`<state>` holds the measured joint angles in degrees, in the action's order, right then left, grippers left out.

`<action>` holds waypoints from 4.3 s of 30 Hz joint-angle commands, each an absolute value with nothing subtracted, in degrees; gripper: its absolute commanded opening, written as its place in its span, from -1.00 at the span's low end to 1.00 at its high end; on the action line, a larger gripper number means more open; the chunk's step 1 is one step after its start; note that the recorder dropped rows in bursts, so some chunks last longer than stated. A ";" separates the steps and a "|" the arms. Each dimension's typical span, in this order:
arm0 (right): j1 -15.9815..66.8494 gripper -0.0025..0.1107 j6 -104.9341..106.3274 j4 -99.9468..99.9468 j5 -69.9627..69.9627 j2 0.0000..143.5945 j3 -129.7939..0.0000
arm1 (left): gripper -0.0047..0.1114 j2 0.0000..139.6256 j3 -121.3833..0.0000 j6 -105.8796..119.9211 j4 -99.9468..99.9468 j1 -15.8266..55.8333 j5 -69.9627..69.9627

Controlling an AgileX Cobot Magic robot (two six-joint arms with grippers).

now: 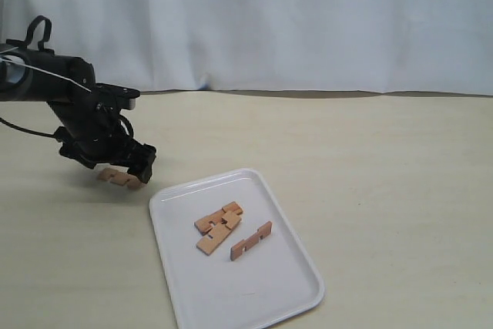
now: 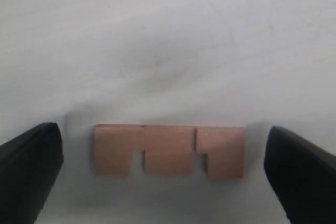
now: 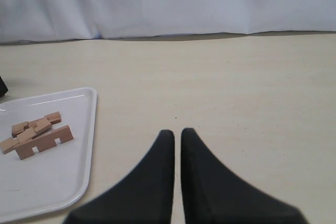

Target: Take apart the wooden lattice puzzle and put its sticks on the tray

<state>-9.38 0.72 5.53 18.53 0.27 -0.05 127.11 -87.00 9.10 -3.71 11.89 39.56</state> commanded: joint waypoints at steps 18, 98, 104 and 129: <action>-9.22 -0.88 0.71 5.49 18.29 0.00 0.00 | 0.75 128.46 -87.43 8.89 -3.69 11.72 38.80; -9.22 -0.88 0.71 5.49 18.29 0.00 0.00 | -0.92 107.02 -81.93 -2.42 6.84 31.32 60.27; -9.22 -0.88 0.71 5.49 18.29 0.00 0.00 | -0.92 88.90 -66.77 -1.83 6.78 14.40 59.64; -9.22 -0.88 0.71 5.49 18.29 0.00 0.00 | -0.92 10.68 -28.06 -1.77 1.30 2.76 16.18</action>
